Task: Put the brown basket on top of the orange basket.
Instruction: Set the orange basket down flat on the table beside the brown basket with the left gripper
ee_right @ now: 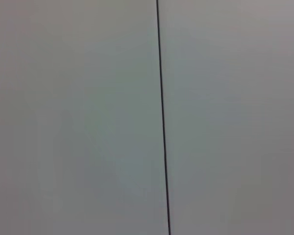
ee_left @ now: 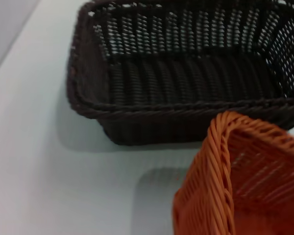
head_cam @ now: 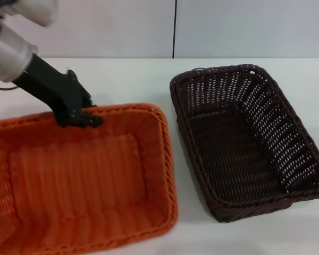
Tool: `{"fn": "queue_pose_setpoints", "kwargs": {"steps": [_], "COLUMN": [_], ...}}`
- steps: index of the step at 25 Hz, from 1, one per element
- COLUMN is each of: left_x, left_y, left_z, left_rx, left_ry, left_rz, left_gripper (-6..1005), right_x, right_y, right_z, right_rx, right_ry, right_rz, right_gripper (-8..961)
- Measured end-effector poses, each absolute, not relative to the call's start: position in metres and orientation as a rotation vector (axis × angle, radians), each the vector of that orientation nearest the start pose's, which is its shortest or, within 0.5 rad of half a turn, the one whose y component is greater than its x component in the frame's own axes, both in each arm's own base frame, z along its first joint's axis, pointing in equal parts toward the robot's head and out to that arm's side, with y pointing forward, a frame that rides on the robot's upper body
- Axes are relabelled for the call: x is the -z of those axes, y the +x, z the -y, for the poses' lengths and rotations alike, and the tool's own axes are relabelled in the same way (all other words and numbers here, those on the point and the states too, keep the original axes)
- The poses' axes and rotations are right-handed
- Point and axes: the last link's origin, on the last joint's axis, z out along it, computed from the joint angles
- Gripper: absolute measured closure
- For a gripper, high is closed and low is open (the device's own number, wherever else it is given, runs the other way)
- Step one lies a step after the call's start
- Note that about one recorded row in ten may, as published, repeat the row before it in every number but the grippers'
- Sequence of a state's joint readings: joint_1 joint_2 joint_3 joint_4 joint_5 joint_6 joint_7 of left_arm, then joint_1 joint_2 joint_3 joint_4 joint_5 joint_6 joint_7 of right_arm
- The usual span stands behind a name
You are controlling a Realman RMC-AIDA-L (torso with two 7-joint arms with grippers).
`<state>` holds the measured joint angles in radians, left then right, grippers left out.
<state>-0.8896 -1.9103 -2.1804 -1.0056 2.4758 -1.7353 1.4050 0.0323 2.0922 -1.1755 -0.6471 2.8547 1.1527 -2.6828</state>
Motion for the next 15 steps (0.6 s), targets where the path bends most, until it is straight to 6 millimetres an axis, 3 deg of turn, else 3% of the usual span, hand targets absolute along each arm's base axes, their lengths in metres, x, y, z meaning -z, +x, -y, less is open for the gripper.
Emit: {"fn": "queue_pose_setpoints", "kwargs": {"steps": [7,15], "left_x": [-0.046,-0.035], "left_y": [-0.151,-0.129], "left_z": [-0.413,-0.422], "left_rx": [-0.422,-0.338], "left_ry": [-2.970,-2.888], "left_rz": [0.053,-0.037], "left_gripper": [824,819], "right_x": [-0.101,-0.103], "right_y": [0.373,0.373], "right_z": [-0.254,-0.246], "right_rx": [-0.780,-0.793], "right_ry": [-1.321,-1.310], "right_rz": [-0.433,-0.415], "right_gripper": [531,530]}}
